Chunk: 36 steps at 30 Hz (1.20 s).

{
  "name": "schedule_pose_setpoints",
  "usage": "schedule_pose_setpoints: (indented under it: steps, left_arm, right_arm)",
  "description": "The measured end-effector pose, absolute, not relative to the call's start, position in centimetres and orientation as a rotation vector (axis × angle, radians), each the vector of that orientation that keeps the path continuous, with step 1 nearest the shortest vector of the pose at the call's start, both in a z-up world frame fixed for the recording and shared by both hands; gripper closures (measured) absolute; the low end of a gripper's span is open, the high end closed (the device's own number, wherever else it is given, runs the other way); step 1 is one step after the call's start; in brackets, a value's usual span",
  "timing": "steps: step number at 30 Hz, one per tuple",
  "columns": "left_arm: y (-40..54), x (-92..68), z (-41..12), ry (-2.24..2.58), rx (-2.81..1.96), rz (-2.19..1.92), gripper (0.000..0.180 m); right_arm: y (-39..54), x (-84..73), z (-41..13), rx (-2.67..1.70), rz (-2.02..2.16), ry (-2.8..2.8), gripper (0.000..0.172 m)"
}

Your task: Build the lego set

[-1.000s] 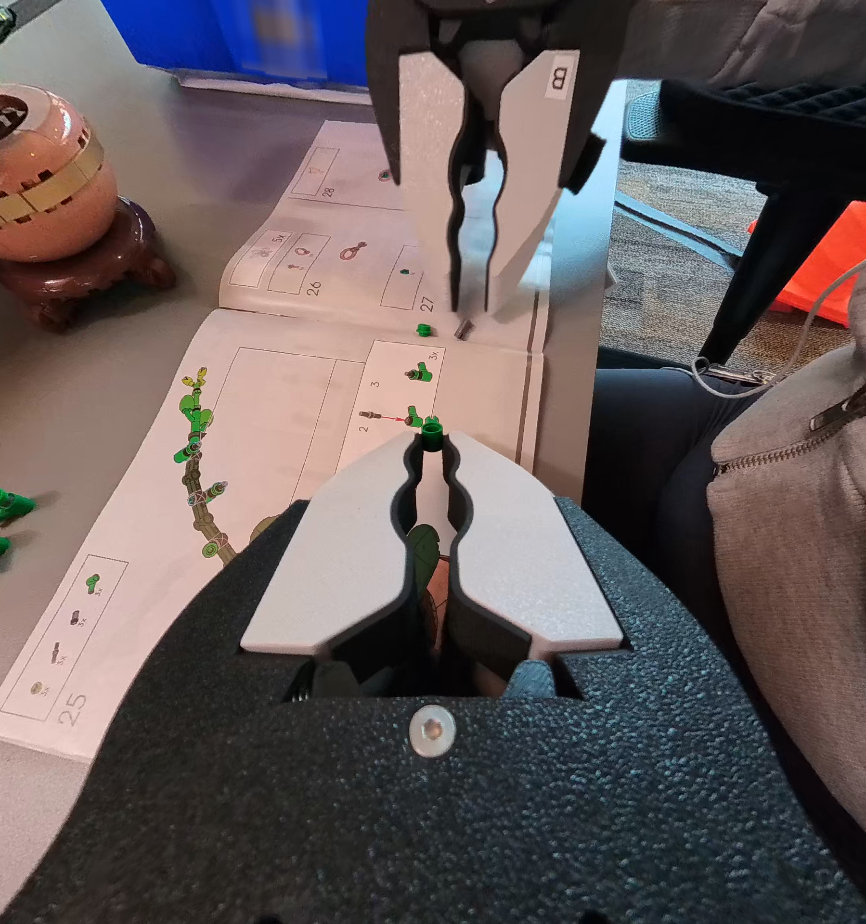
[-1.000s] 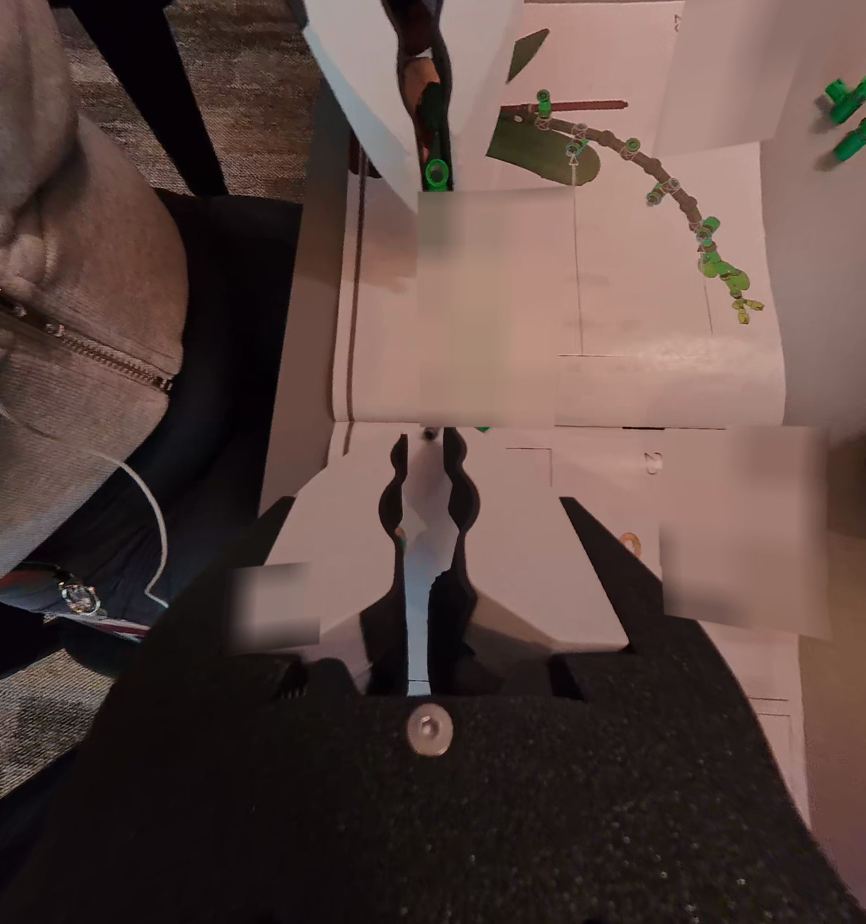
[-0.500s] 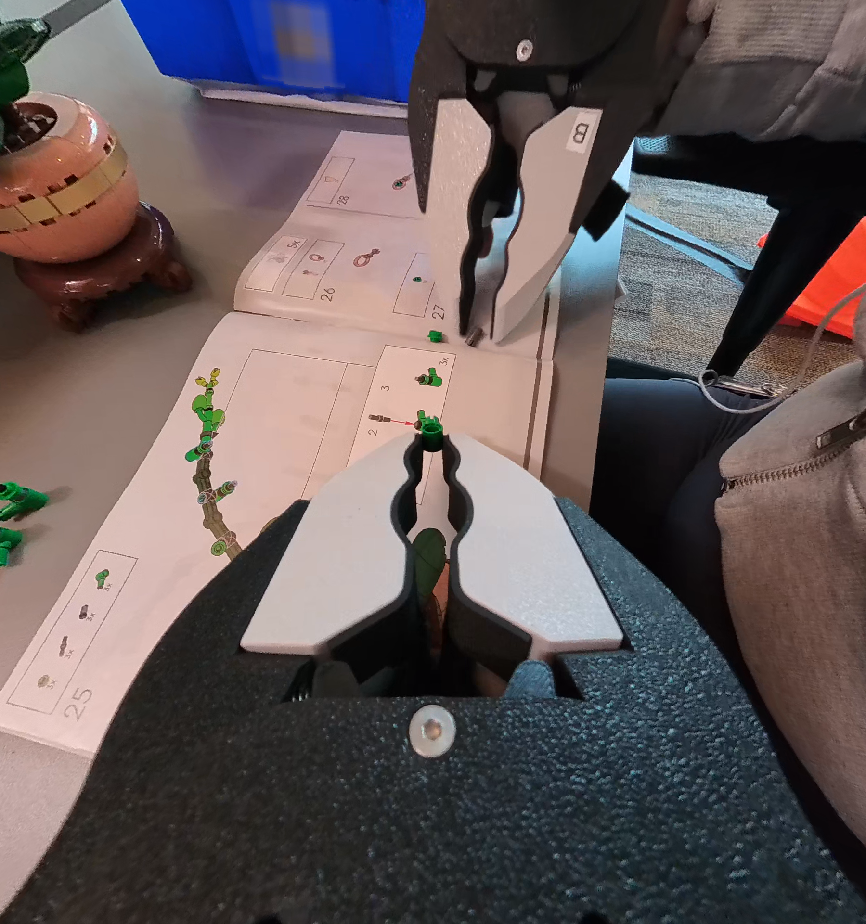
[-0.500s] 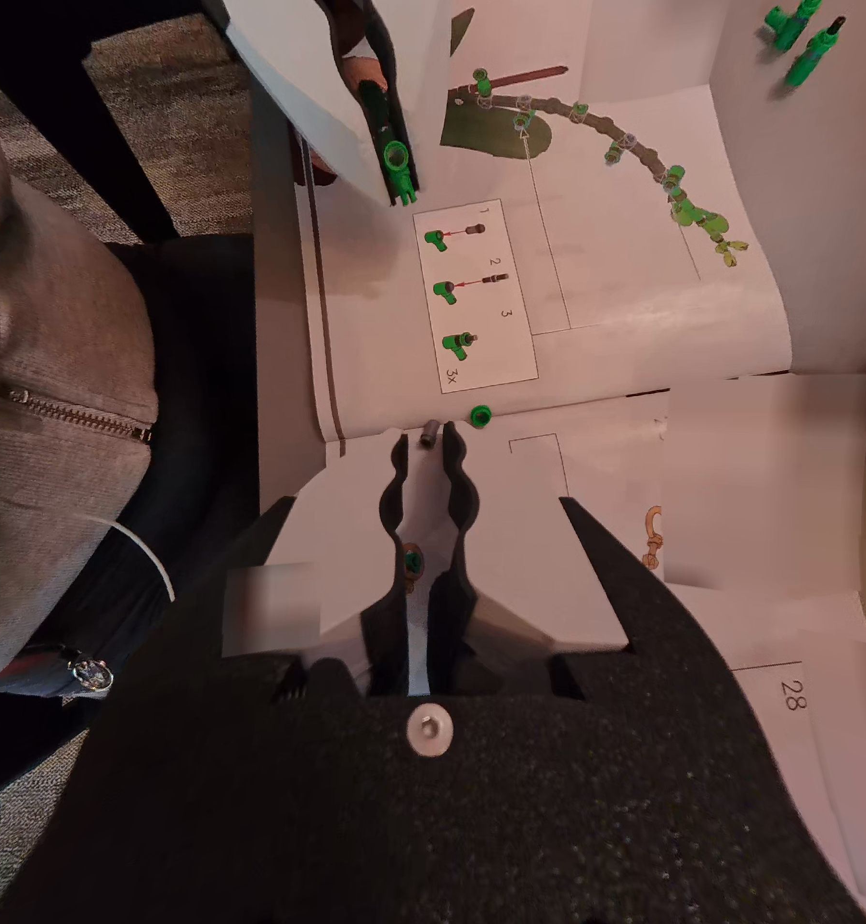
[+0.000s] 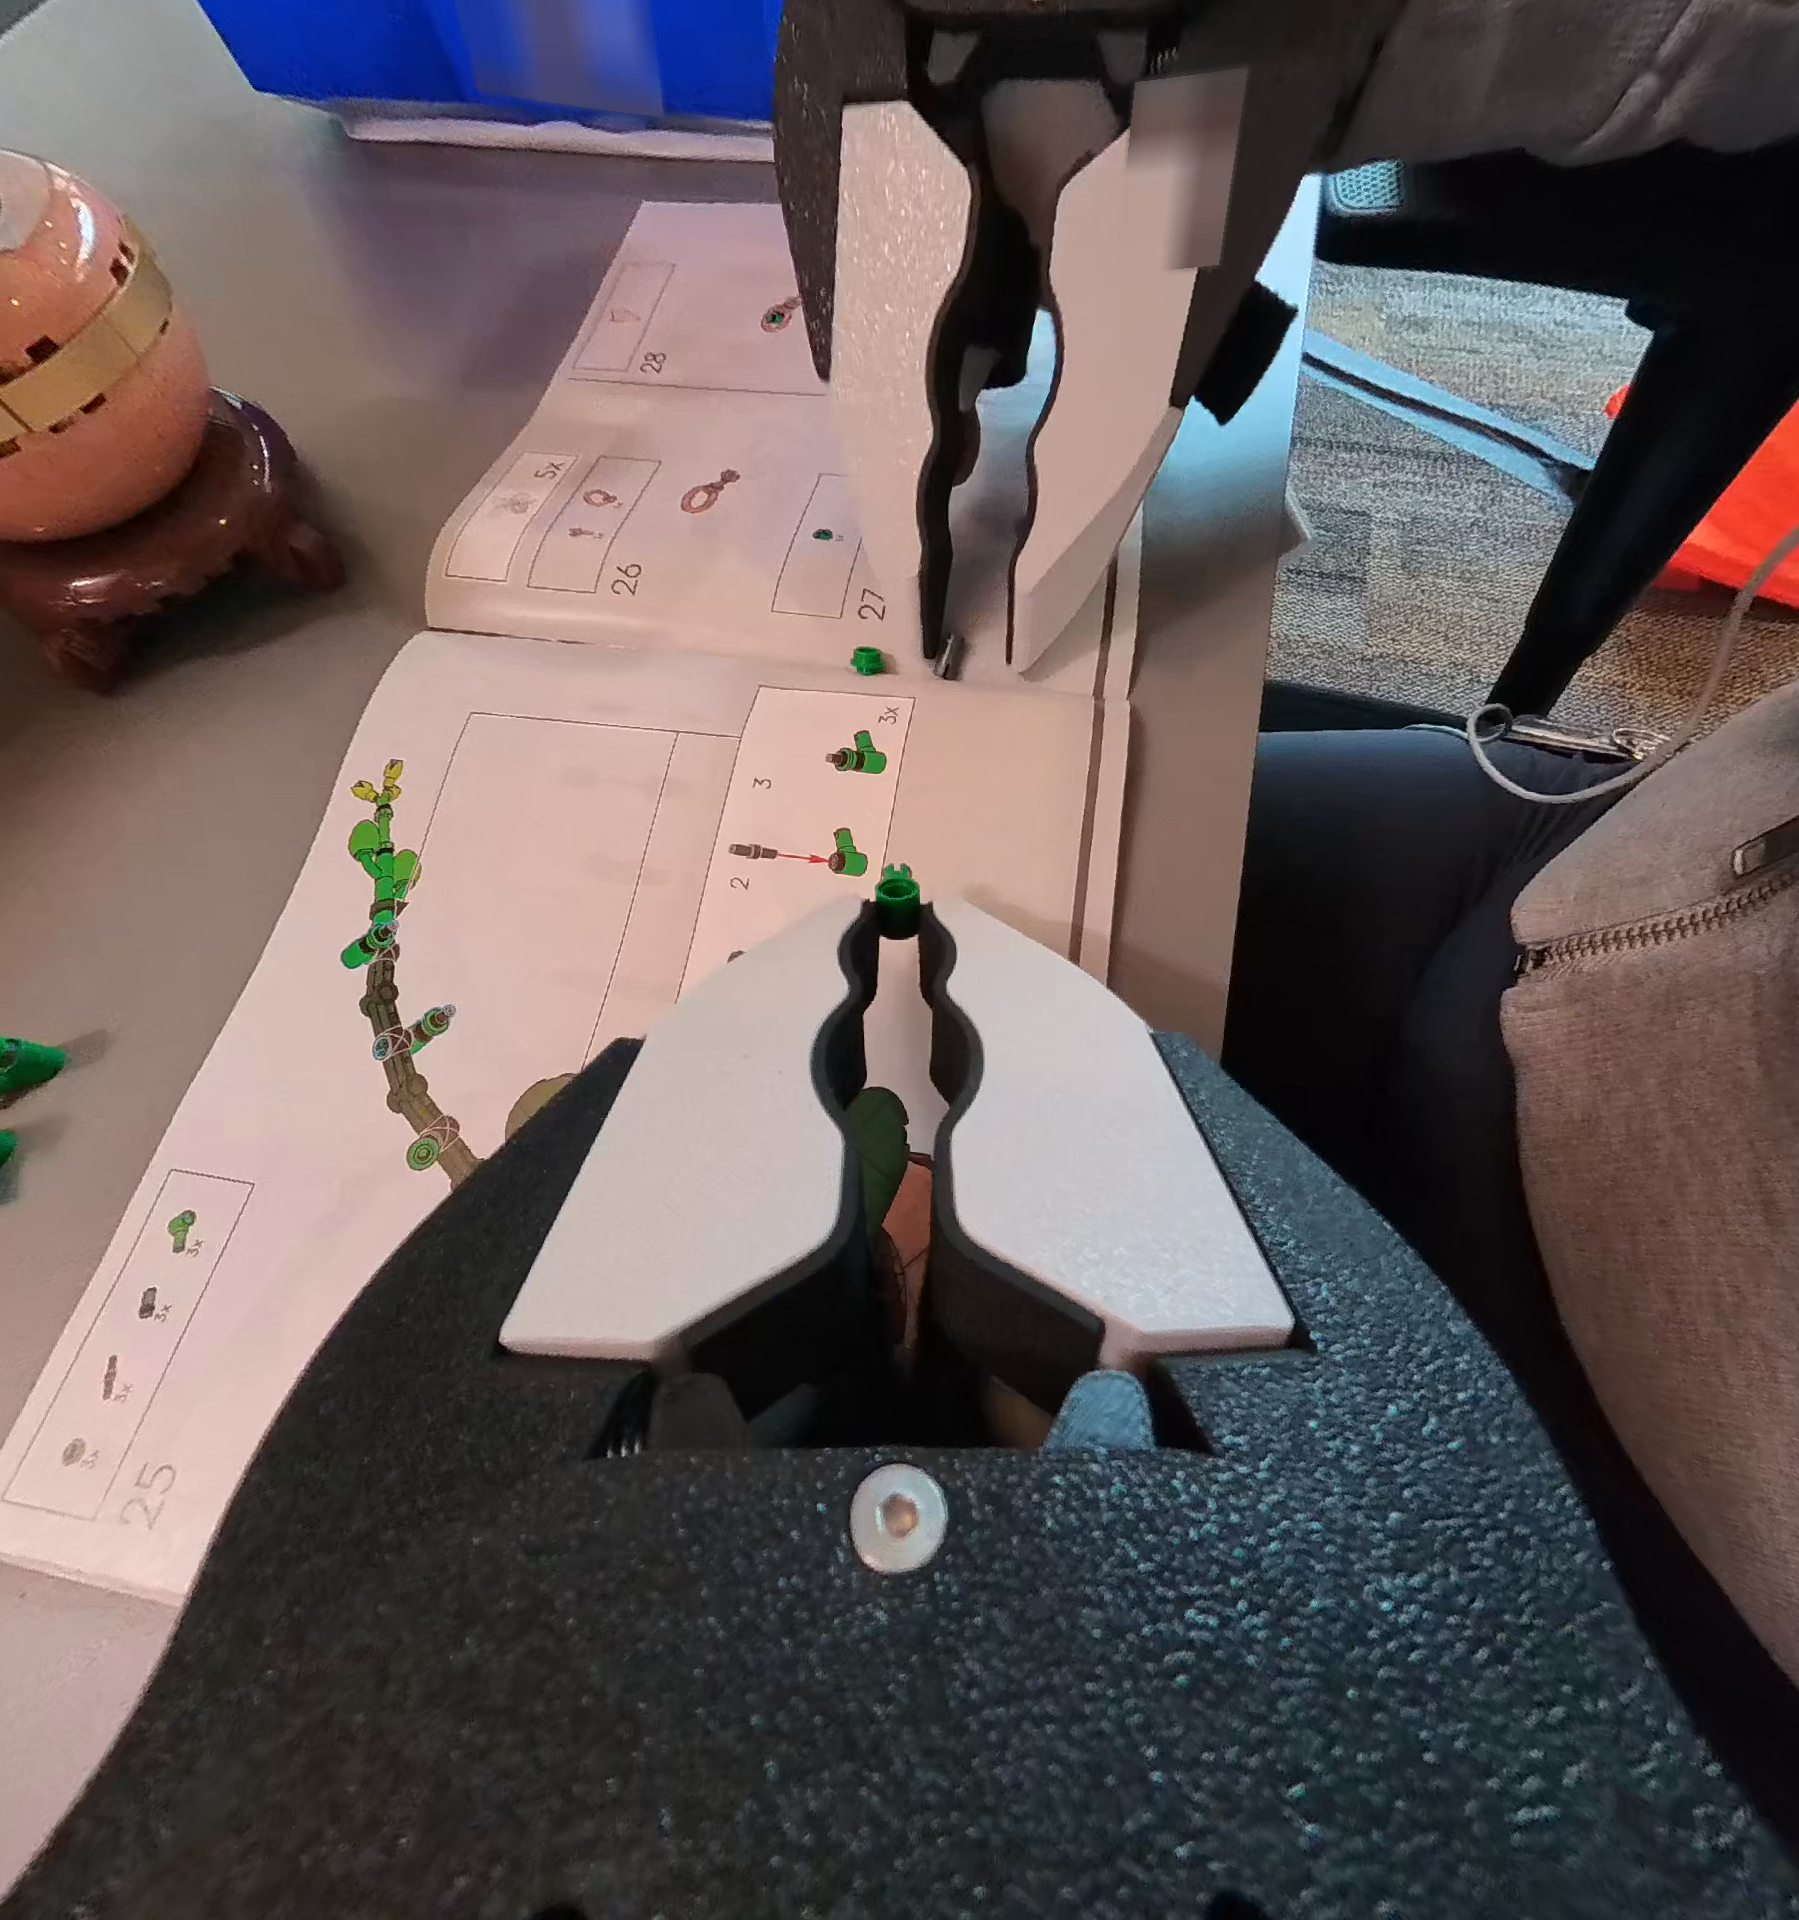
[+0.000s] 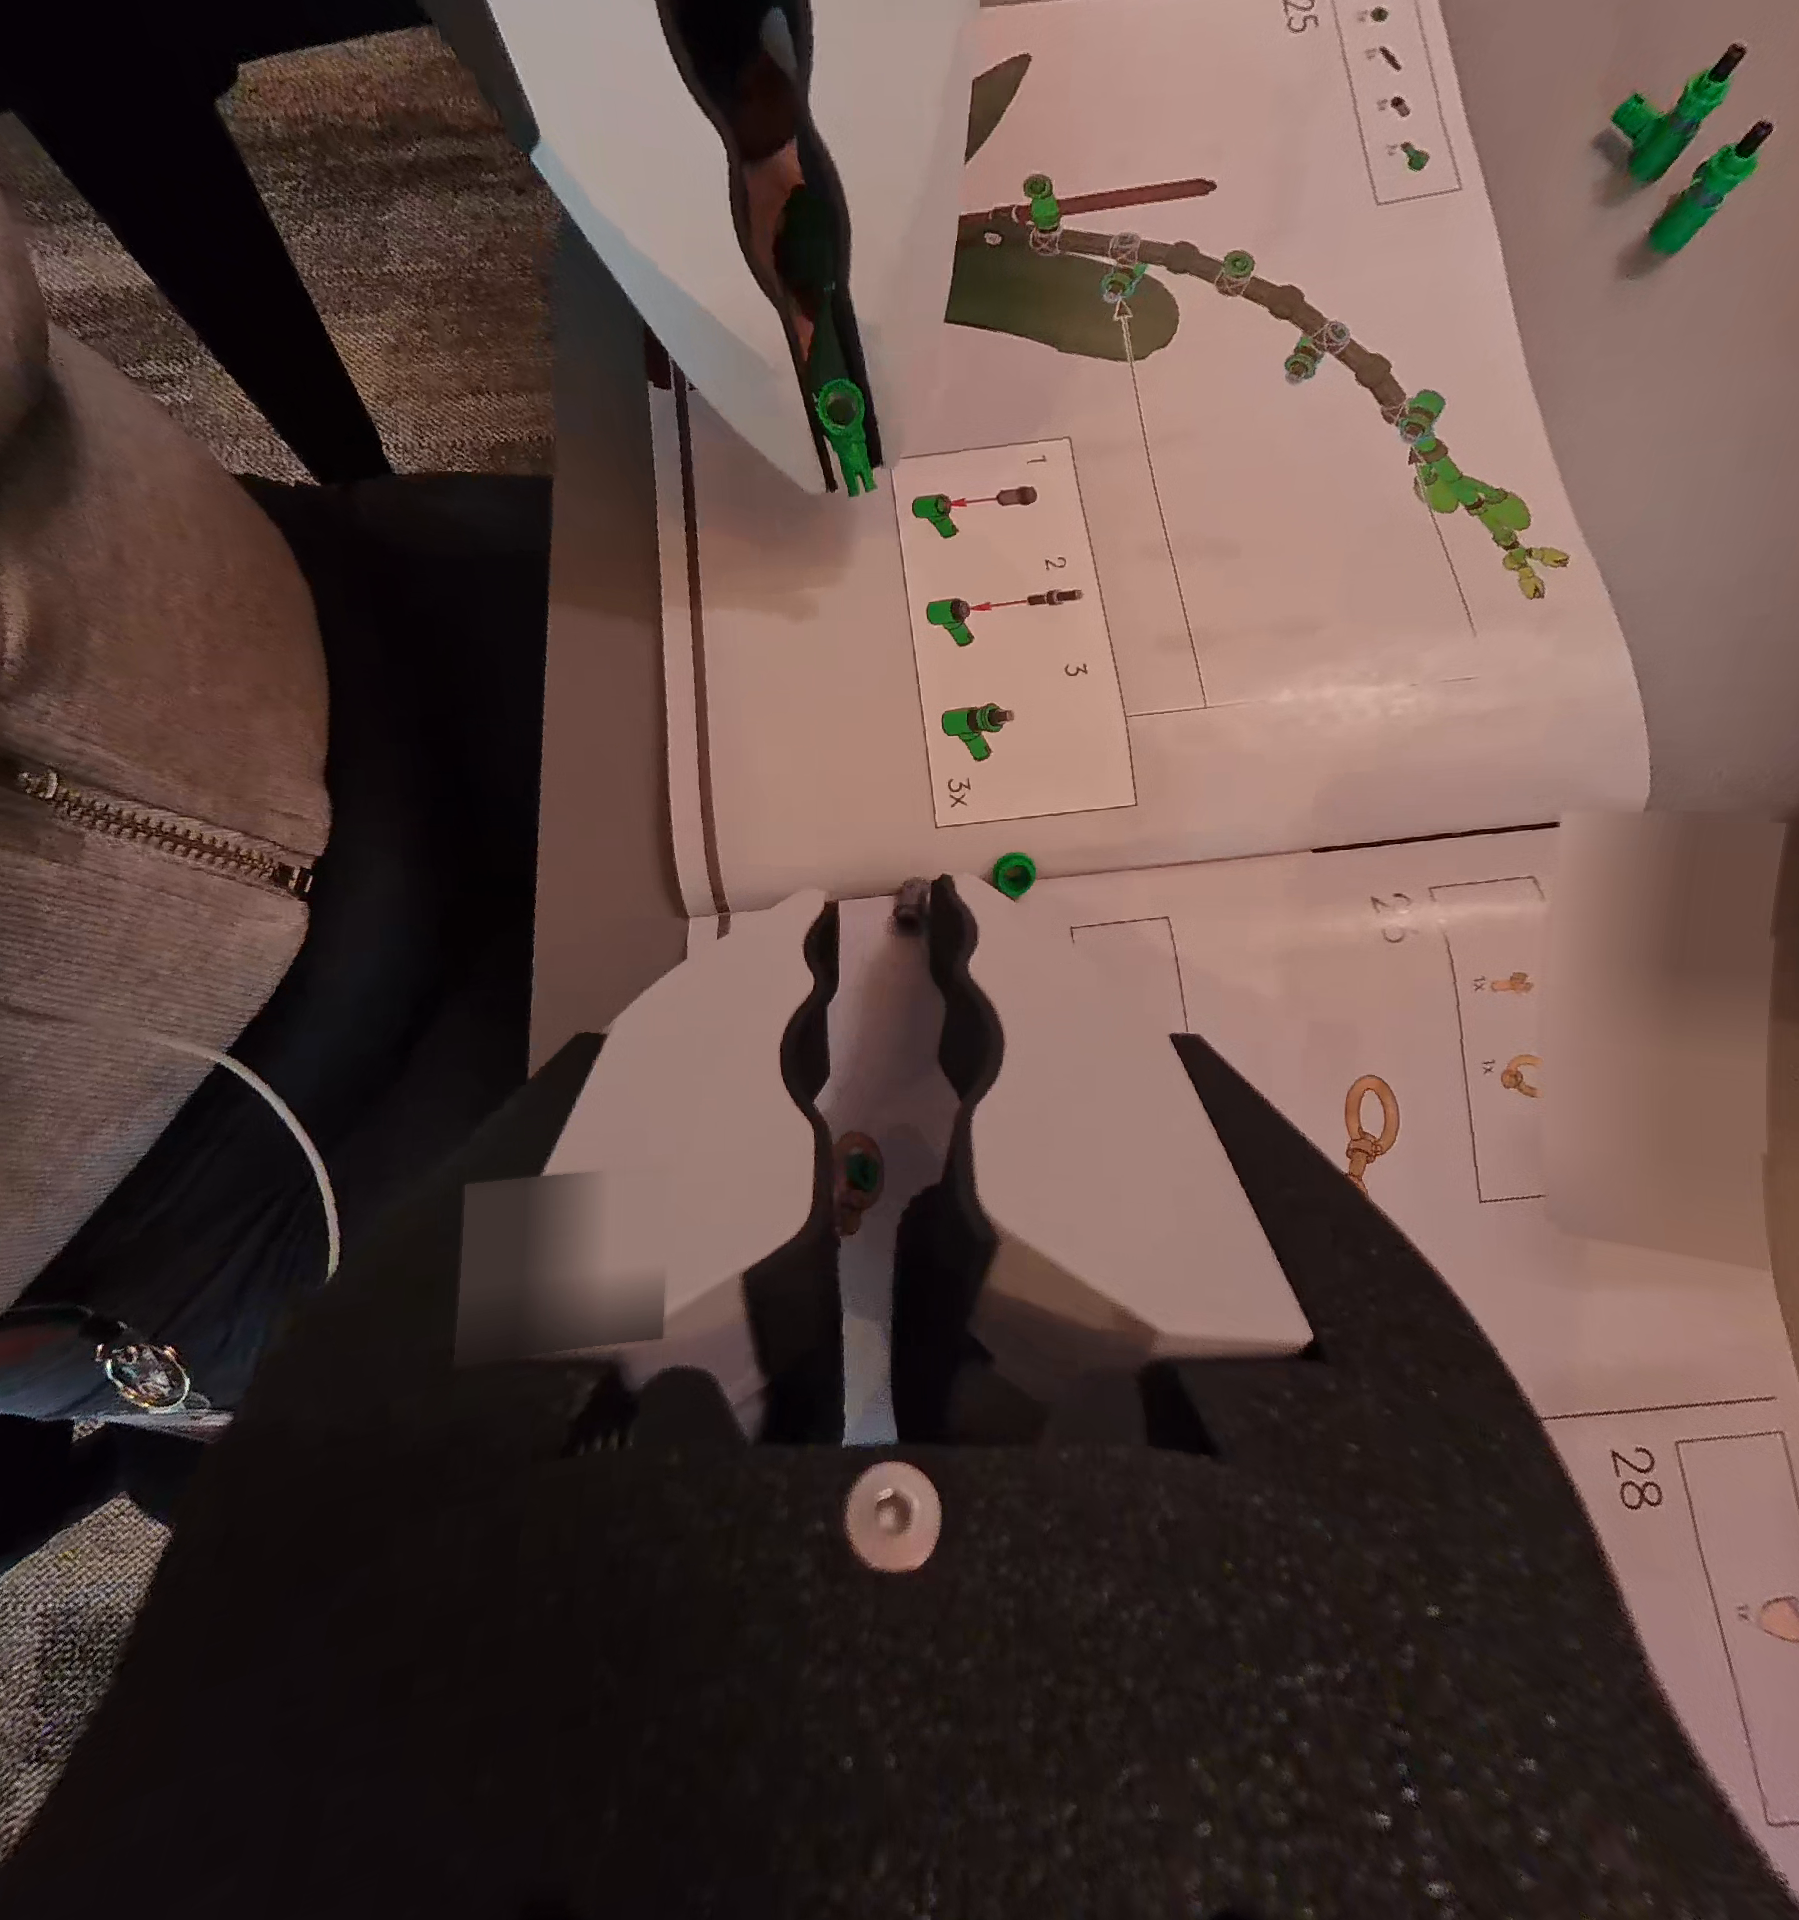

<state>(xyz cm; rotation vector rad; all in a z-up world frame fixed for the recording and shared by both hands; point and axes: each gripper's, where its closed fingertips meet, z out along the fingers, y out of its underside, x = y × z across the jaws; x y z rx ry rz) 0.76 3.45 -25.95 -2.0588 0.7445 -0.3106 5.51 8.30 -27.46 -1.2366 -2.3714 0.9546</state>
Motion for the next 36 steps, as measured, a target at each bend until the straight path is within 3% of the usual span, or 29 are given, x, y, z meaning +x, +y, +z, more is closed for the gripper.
schedule_pose_setpoints:
  steps: [25, 36]
  left_arm:
    - [3.3, 0.8, -27.2, 0.818, -2.133, -0.256, 0.174]
    - [2.9, 1.3, -27.4, 0.744, -2.232, -0.607, 0.174]
  right_arm:
    - [8.9, 5.0, -26.3, -1.272, 1.017, -2.29, 0.167]
    - [5.1, 2.2, -23.2, -1.162, 1.051, -2.566, 0.168]
